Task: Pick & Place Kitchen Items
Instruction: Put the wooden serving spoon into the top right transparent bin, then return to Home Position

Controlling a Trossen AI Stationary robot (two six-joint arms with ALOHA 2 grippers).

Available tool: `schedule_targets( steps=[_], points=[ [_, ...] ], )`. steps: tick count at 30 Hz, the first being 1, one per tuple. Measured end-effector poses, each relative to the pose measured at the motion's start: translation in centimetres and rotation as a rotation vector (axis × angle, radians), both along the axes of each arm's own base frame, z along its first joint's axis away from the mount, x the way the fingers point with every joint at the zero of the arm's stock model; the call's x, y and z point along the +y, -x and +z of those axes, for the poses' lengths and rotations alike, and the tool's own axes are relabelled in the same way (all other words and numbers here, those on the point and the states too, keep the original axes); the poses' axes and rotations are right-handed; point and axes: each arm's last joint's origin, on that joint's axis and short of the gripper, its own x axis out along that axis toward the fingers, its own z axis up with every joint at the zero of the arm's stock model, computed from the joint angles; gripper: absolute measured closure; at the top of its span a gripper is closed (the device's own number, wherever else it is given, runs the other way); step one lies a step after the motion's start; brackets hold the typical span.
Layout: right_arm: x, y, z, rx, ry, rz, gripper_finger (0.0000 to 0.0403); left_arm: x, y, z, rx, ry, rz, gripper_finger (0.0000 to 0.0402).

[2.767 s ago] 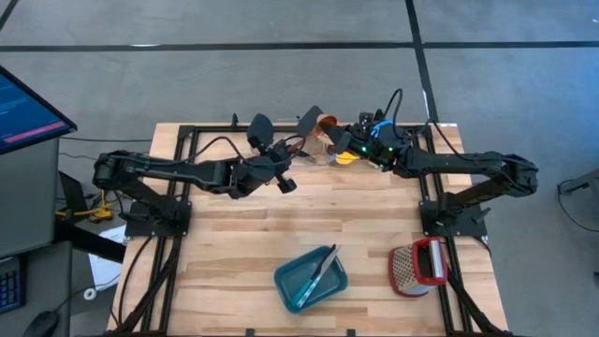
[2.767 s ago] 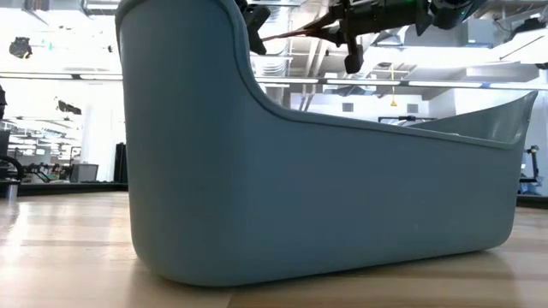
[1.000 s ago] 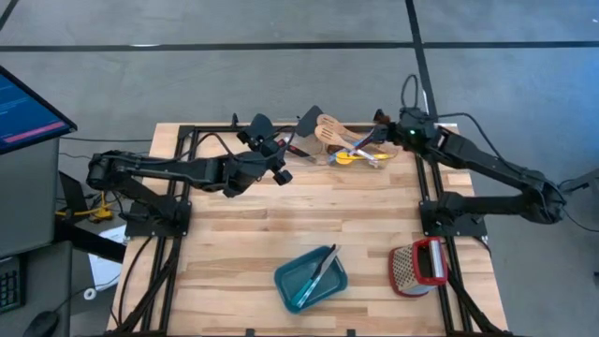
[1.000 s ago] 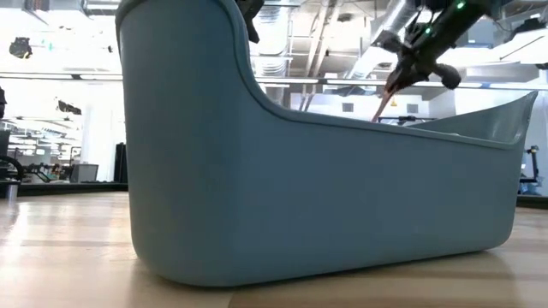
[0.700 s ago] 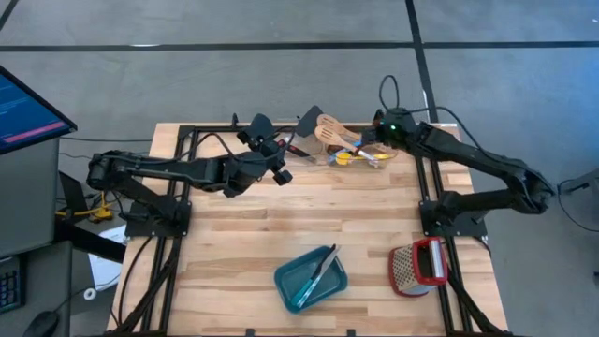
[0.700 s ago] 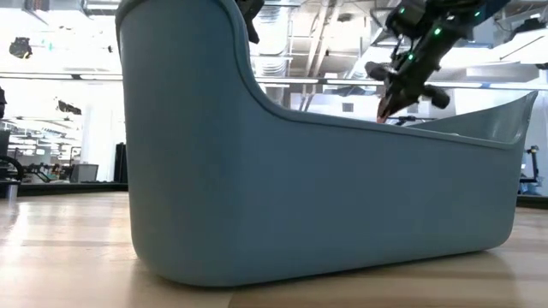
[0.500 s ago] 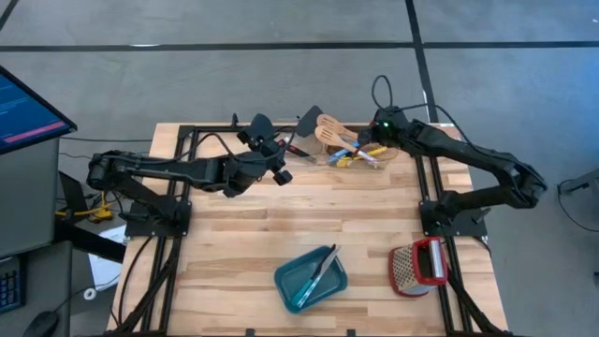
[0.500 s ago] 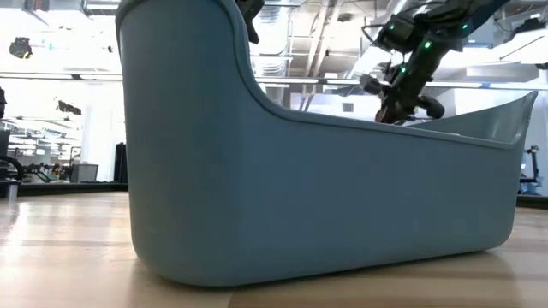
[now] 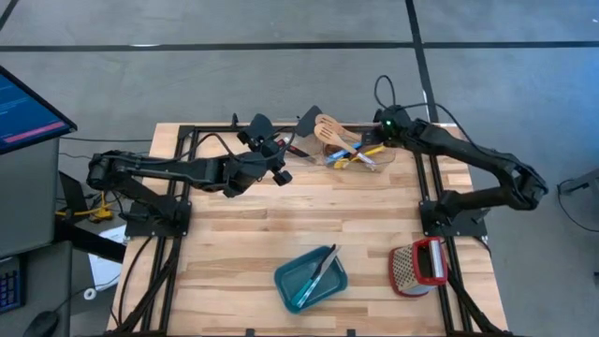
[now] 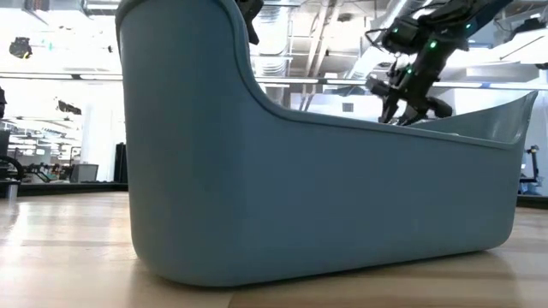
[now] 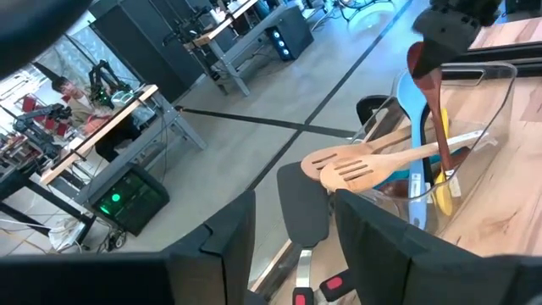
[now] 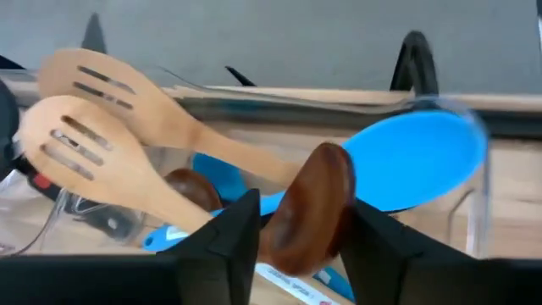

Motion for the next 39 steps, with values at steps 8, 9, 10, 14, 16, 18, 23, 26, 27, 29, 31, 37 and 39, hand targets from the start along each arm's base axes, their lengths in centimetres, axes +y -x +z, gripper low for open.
schedule_targets(
  steps=[8, 9, 10, 14, 16, 18, 23, 26, 27, 29, 31, 37, 39],
  points=[
    [0.9, 2.7, 3.2, -0.082, 0.105, -0.023, 0.0226, 0.0, 0.0, 0.0, 0.001, 0.000, 0.000, 0.0253],
    [1.0, 3.1, 3.7, -0.089, 0.125, -0.020, 0.0224, 0.0, 0.0, 0.0, 0.001, 0.000, 0.000, 0.0253],
    [1.2, 3.5, 4.1, -0.096, 0.146, -0.017, 0.0224, 0.0, 0.0, 0.0, 0.002, 0.000, 0.000, 0.0253],
    [2.1, 5.1, 5.8, -0.158, 0.219, -0.029, 0.0229, 0.0, 0.0, 0.0, 0.002, 0.000, 0.000, 0.0253],
    [2.7, 5.9, 6.8, -0.212, 0.255, -0.023, 0.0235, 0.0, 0.0, 0.0, 0.002, 0.000, 0.000, 0.0253],
    [3.5, 6.5, 7.7, -0.279, 0.290, 0.006, 0.0242, 0.0, 0.0, 0.0, 0.002, 0.000, 0.000, 0.0253],
    [5.5, 7.1, 10.3, -0.490, 0.390, 0.150, 0.0270, 0.0, 0.0, 0.0, 0.002, 0.000, 0.000, 0.0253],
    [6.6, 7.2, 11.7, -0.610, 0.450, 0.252, 0.0290, 0.0, 0.0, 0.0, 0.002, 0.001, -0.002, 0.0253],
    [7.0, 7.2, 12.0, -0.644, 0.466, 0.285, 0.0298, 0.0, 0.0, 0.0, 0.002, 0.001, -0.002, 0.0253],
    [7.7, 7.0, 12.6, -0.698, 0.482, 0.350, 0.0313, 0.0, 0.0, 0.0, 0.002, 0.003, -0.008, 0.0253],
    [8.2, 6.7, 12.9, -0.732, 0.482, 0.405, 0.0330, -0.1, -0.1, 0.0, 0.001, 0.012, -0.032, 0.0253],
    [9.4, 5.1, 12.6, -0.717, 0.460, 0.550, 0.0390, -0.5, -0.4, -0.1, -0.006, 0.071, -0.176, 0.0280],
    [9.7, 4.3, 12.3, -0.692, 0.454, 0.602, 0.0398, -0.6, -0.5, -0.1, -0.018, 0.100, -0.222, 0.0299]
  ],
)
